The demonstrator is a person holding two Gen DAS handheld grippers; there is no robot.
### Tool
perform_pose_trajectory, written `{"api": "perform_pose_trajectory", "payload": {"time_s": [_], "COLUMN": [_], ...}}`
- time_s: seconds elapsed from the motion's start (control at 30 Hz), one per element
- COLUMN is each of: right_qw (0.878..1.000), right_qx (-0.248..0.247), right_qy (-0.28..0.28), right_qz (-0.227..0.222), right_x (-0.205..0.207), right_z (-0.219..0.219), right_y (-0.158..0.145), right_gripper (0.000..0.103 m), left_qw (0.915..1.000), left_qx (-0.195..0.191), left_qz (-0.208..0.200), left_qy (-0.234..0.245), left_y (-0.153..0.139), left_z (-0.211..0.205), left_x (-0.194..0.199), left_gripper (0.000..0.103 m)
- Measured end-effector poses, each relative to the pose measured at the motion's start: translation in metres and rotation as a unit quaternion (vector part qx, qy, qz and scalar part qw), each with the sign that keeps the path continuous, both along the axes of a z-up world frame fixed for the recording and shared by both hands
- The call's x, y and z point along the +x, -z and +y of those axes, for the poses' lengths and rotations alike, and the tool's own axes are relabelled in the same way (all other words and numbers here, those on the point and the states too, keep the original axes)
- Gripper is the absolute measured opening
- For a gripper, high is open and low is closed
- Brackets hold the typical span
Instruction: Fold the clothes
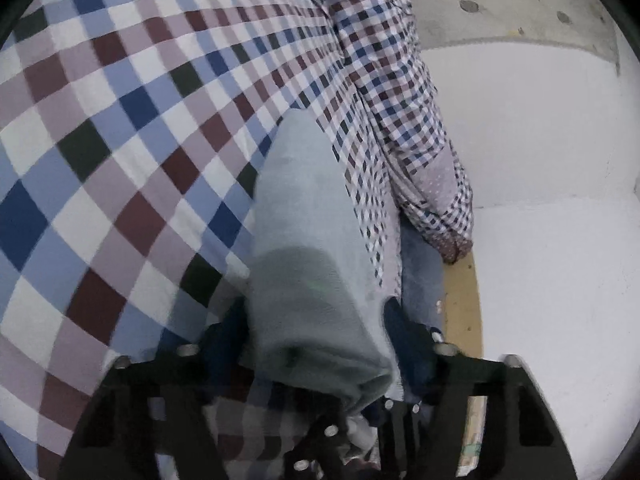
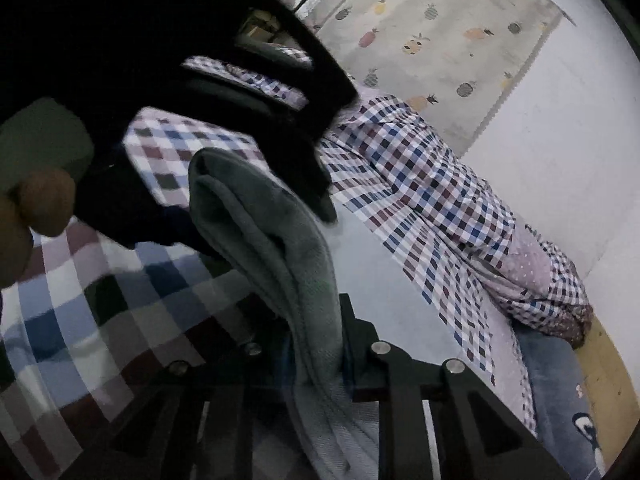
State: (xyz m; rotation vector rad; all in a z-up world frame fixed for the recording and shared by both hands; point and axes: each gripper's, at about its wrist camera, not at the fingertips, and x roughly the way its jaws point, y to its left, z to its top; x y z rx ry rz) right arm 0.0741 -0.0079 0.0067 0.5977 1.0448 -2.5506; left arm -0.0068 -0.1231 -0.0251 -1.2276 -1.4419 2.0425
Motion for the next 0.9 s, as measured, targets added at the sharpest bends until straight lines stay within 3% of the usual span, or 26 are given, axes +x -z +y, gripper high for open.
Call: {"api": "perform_pose_trajectory", "payload": {"time_s": [0.07,0.13,0.2,0.27,0.37,0.7,0.9], "right_qw": [1.000,1.000,0.999,0.998,0.997,0.988,0.987], "right_qx": [0.008,0.013,0.034,0.053,0.073,0.115,0.139], "right_qy": [-0.003,-0.008,-0.009,-0.008,0.003,0.099,0.078], "right_qz": [0.005,0.009,0.019,0.017,0.013,-0.001,0.000], "right_x": [0.004,0.008,0.011,0.013,0.016,0.008,0.028], "right_z": [0.000,0.002,0.003,0.007,0.018,0.096,0.098], "right_y": [0.004,0.007,0.013,0.021,0.030,0.026,0.034], "right_gripper": [0.022,0.031,0.057,0.061,0.061,0.059,0.030], "left_qw": [0.9999,0.9998,0.9997,0.9996,0.9987,0.9996,0.9997], "left_qx": [-0.014,-0.018,-0.018,-0.025,-0.050,-0.025,-0.022], "left_qz": [-0.001,-0.003,-0.006,-0.007,0.005,0.015,0.014], "left_qy": [-0.001,-0.008,-0.012,-0.007,0.007,0.003,0.001], "left_y": [-0.003,-0.002,0.000,-0.001,-0.010,-0.016,-0.018], "left_z": [0.004,0.000,-0.006,-0.006,-0.001,-0.003,-0.003], "left_x": [0.001,0.003,0.005,0.005,0.003,-0.004,-0.007], "left_gripper": [0.047,0.030,0.028,0.027,0.025,0.023,0.022]}}
